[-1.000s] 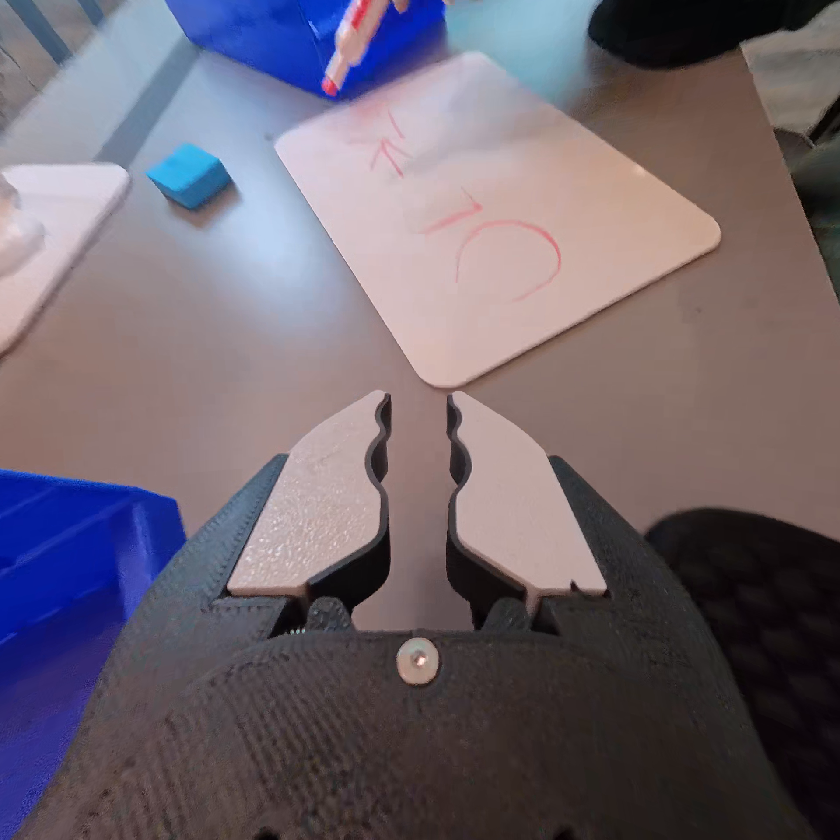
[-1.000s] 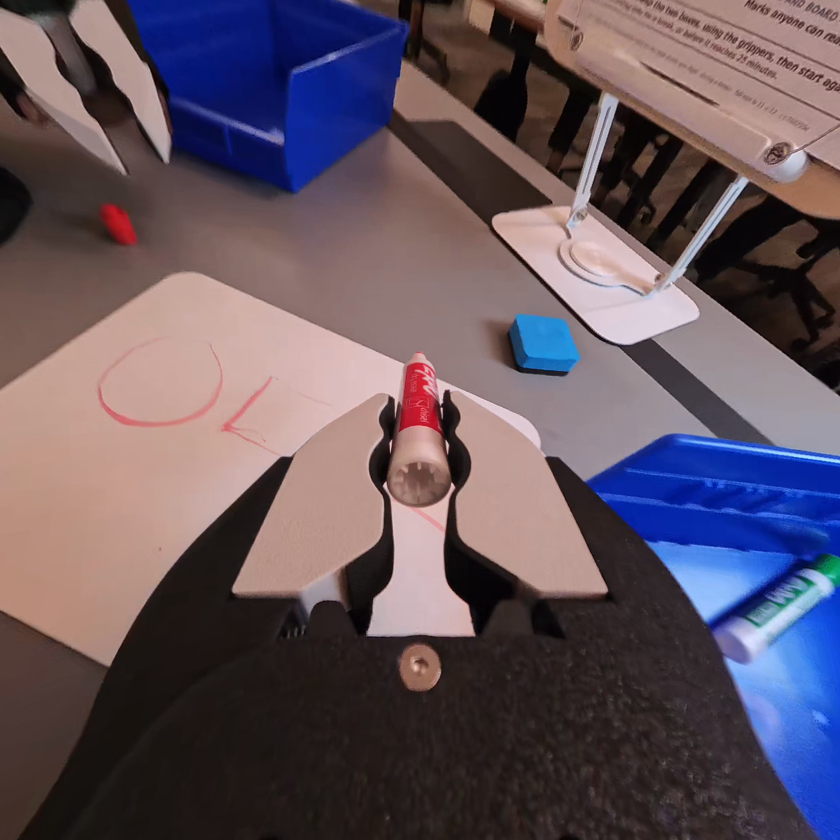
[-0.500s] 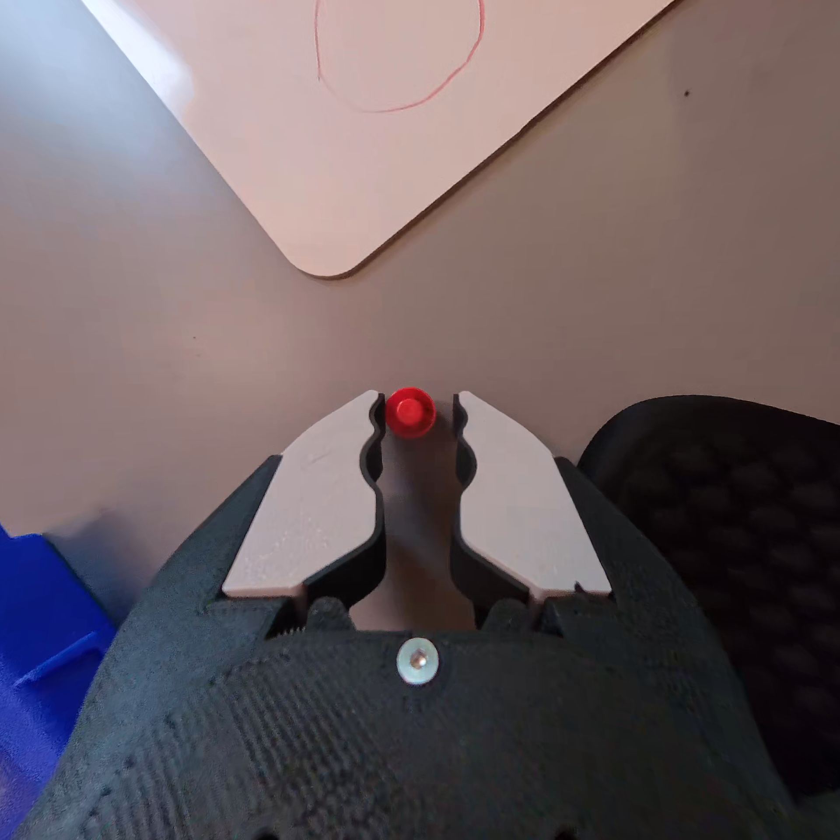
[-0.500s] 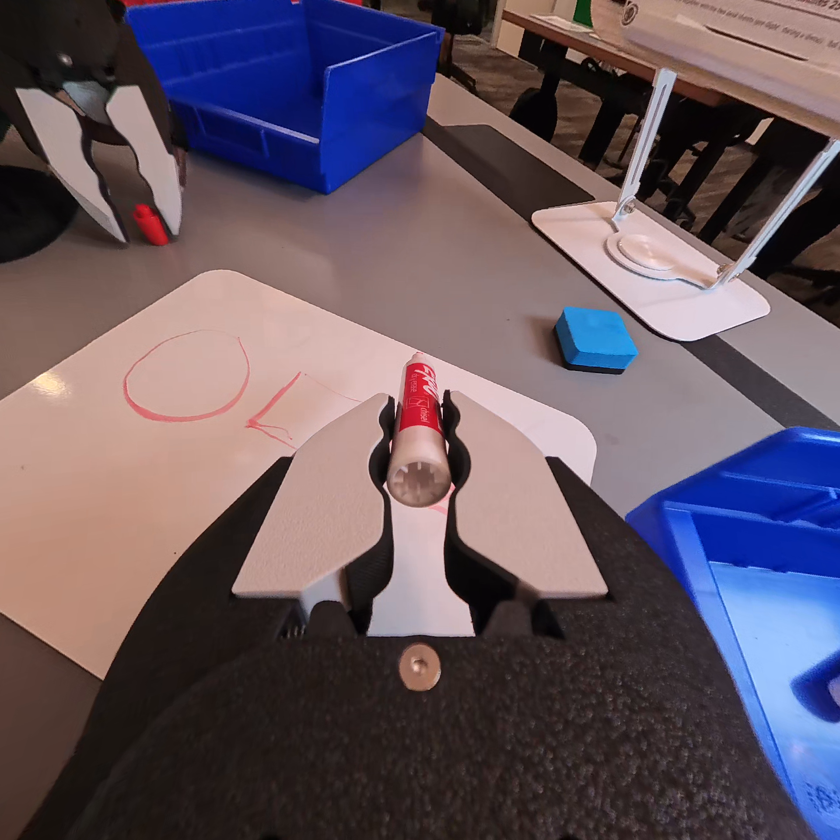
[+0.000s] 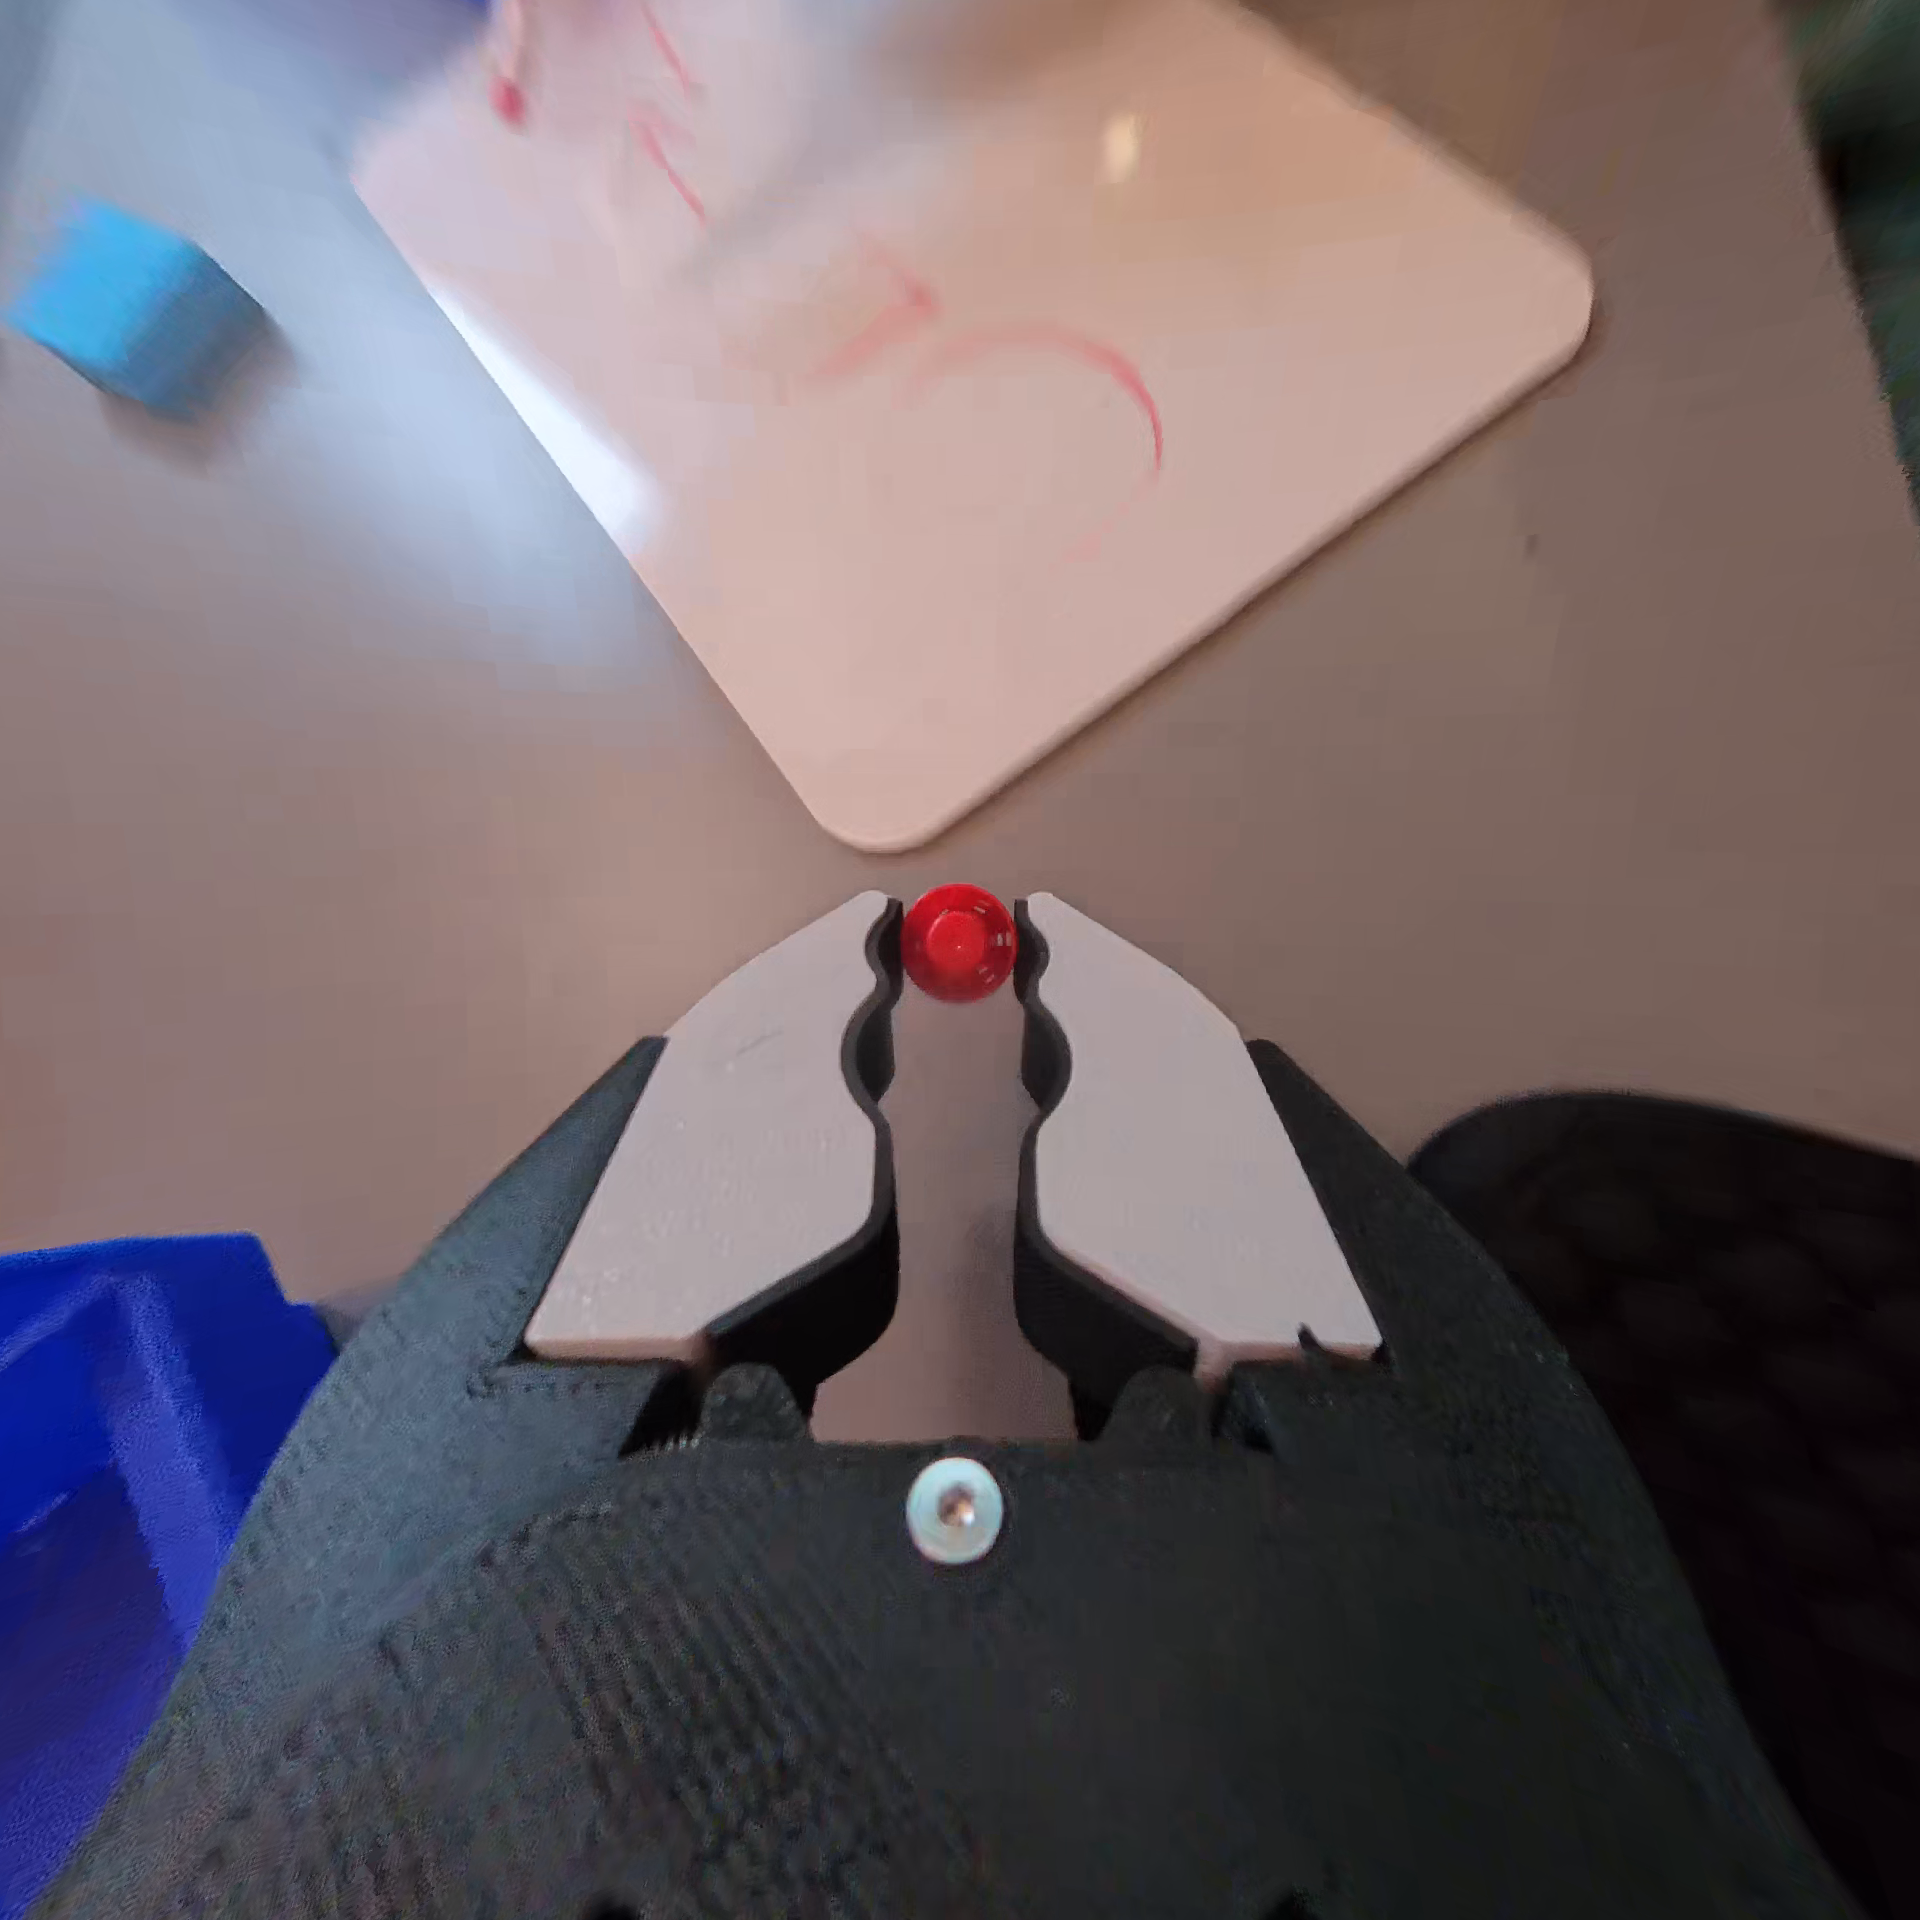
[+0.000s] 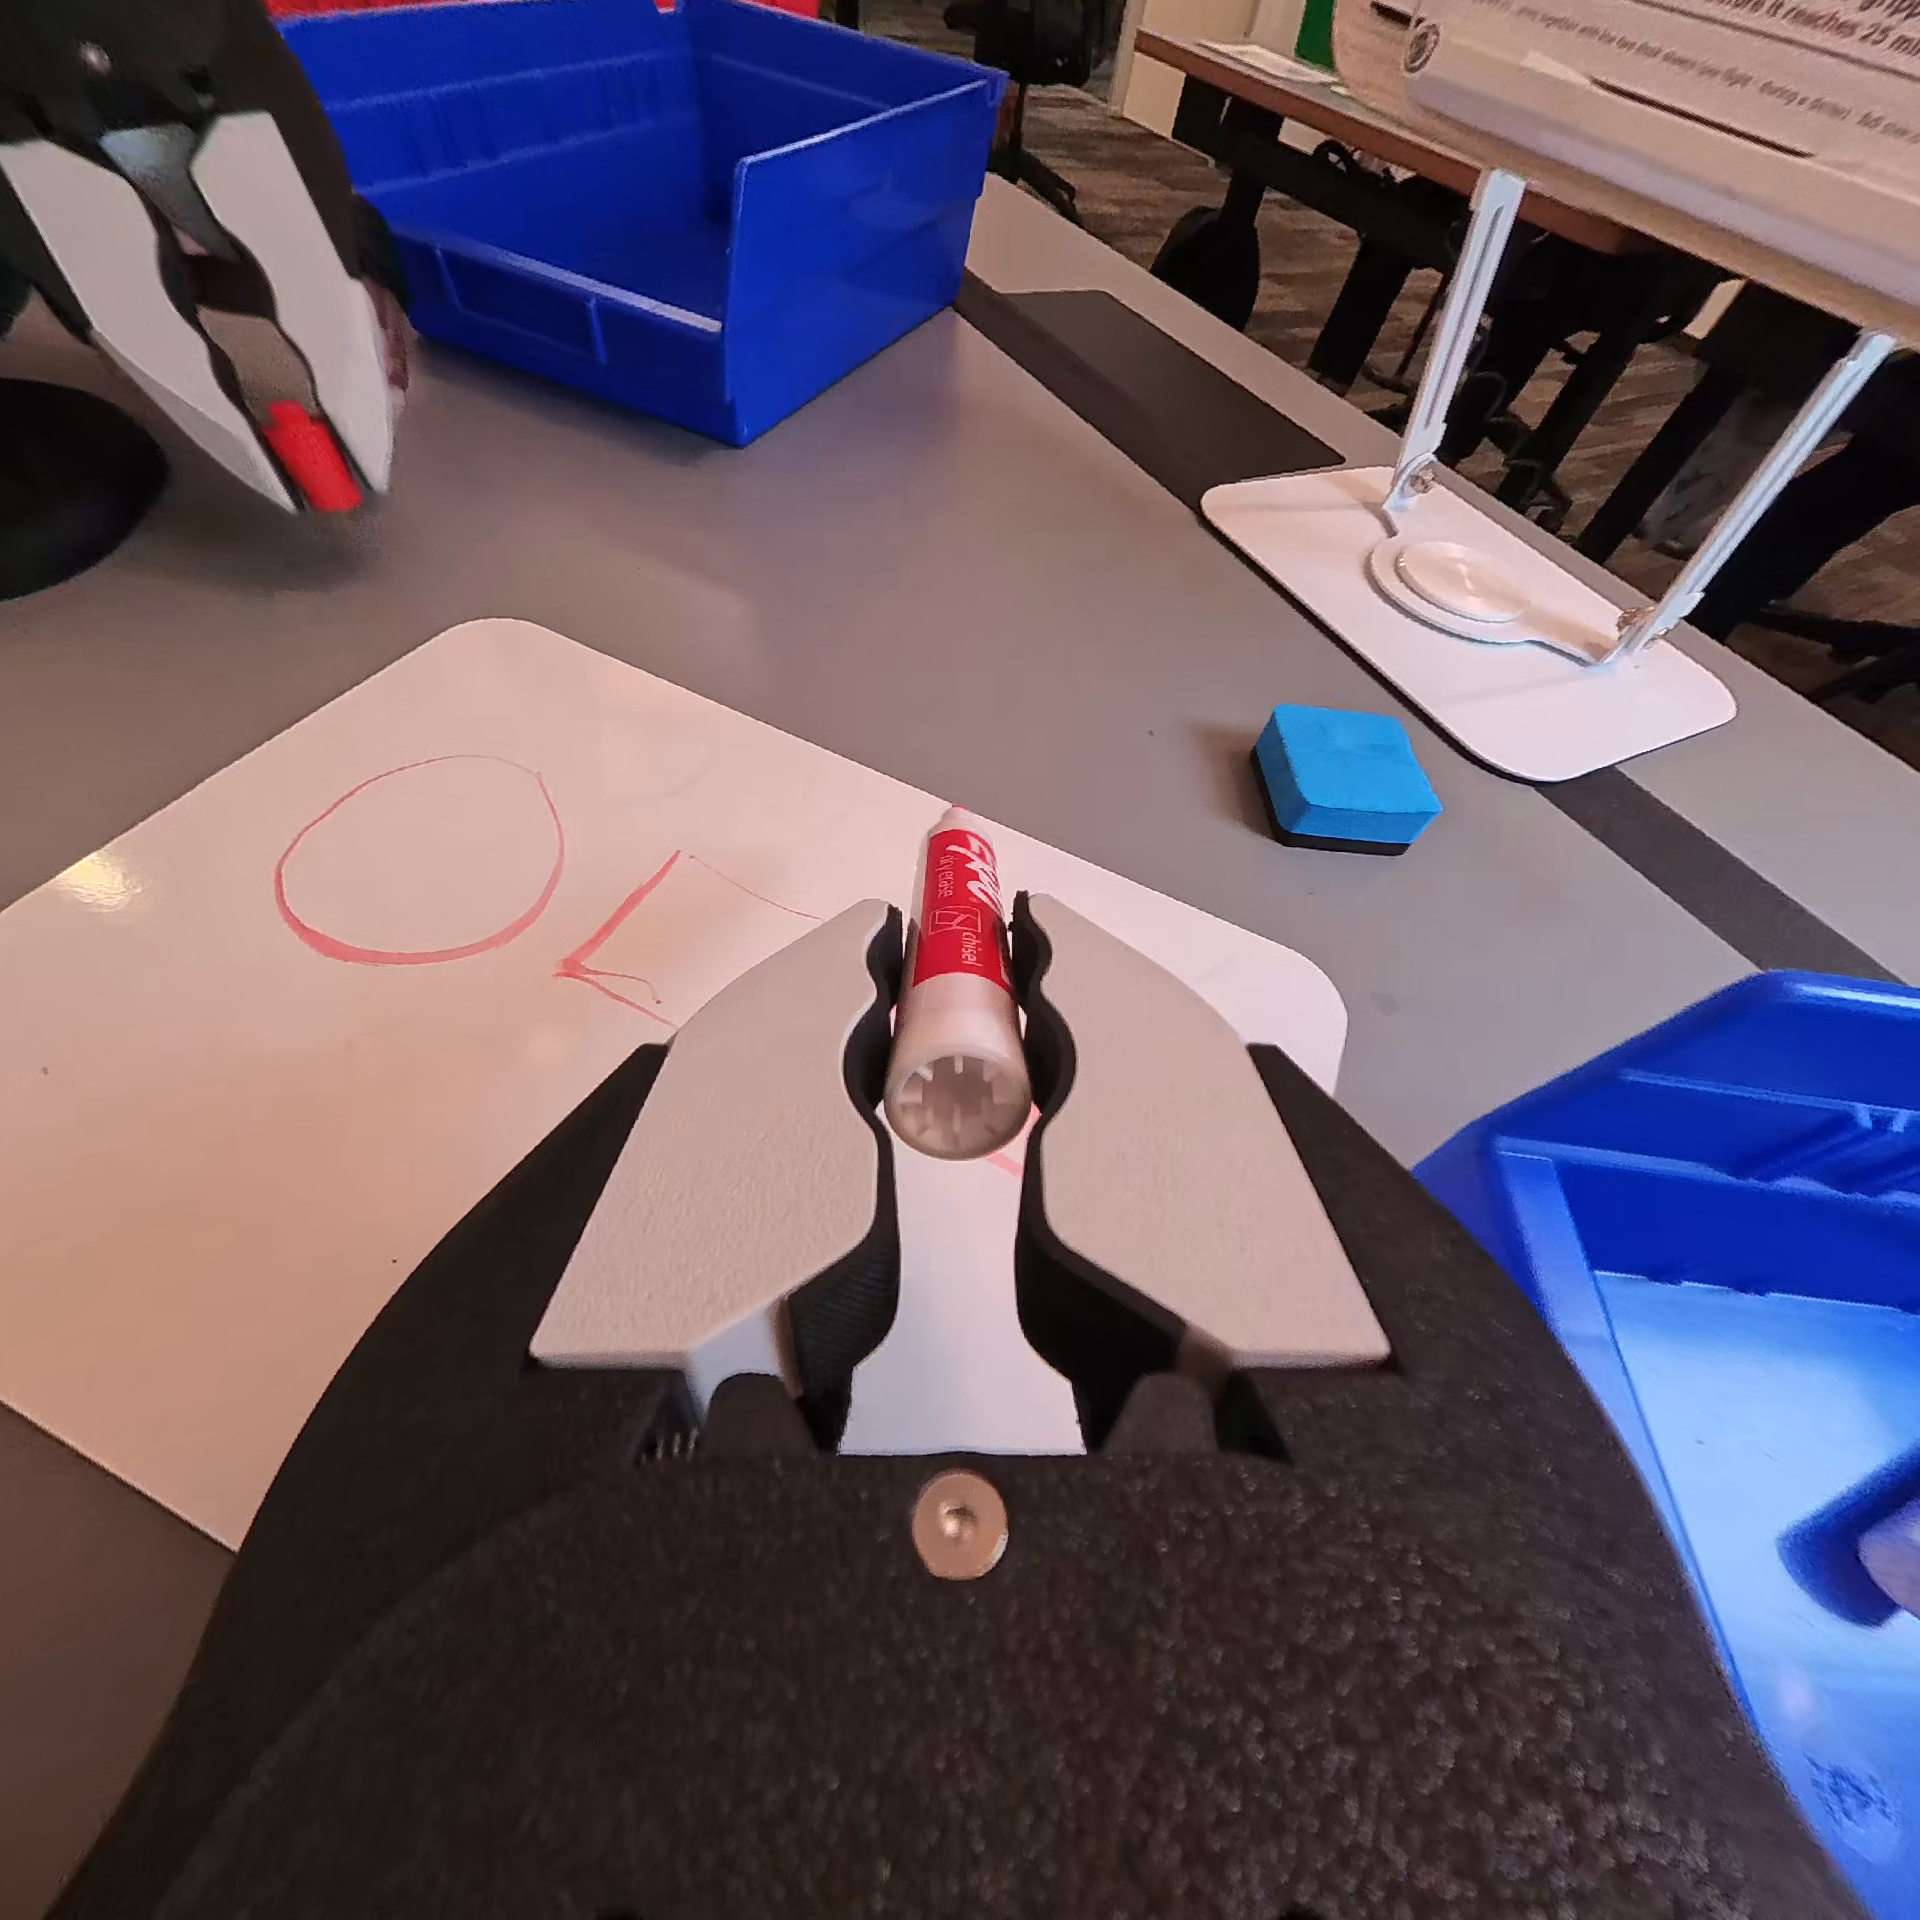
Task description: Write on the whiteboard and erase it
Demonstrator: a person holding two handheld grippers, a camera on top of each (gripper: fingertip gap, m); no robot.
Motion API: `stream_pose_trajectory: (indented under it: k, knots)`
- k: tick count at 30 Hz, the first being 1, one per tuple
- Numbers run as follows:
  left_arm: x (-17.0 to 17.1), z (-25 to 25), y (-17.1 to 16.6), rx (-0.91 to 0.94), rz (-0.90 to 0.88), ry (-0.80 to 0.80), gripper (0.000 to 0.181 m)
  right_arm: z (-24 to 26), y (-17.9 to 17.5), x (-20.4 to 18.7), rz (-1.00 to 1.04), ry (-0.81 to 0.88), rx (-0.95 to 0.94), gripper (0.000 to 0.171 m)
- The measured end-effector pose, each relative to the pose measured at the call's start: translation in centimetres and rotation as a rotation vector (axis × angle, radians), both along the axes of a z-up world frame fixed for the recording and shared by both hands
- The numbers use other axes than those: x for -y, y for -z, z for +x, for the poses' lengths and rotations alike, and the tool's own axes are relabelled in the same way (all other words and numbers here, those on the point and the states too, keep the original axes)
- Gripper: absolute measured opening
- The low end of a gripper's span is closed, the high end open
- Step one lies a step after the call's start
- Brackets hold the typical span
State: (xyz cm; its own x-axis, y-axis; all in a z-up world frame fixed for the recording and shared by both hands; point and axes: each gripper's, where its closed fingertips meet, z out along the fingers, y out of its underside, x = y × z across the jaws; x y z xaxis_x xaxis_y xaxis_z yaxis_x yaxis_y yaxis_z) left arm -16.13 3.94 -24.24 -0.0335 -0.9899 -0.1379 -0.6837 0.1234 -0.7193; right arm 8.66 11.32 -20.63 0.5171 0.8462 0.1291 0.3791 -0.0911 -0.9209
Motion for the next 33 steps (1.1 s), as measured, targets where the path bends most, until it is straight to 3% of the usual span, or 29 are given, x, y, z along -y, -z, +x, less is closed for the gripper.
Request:
stream_pose_trajectory:
  k: [6, 10, 20, 33]
  knots:
    - [-2.9, 2.3, -5.8, 0.543, -0.114, -0.150, 0.020, 2.0, -0.9, -1.1, 0.033, 0.086, -0.006, 0.020]
    - [-3.3, 2.4, -6.9, 0.719, -0.218, -0.164, 0.020, 3.3, -0.9, -1.6, 0.034, 0.121, -0.007, 0.020]
    - [-3.3, 2.6, -6.4, 0.760, -0.247, -0.145, 0.020, 5.6, -0.8, -2.3, 0.014, 0.166, -0.005, 0.020]
    - [-3.1, 2.6, -6.6, 0.760, -0.200, -0.145, 0.020, 3.2, 0.1, -1.6, 0.019, 0.093, -0.042, 0.020]
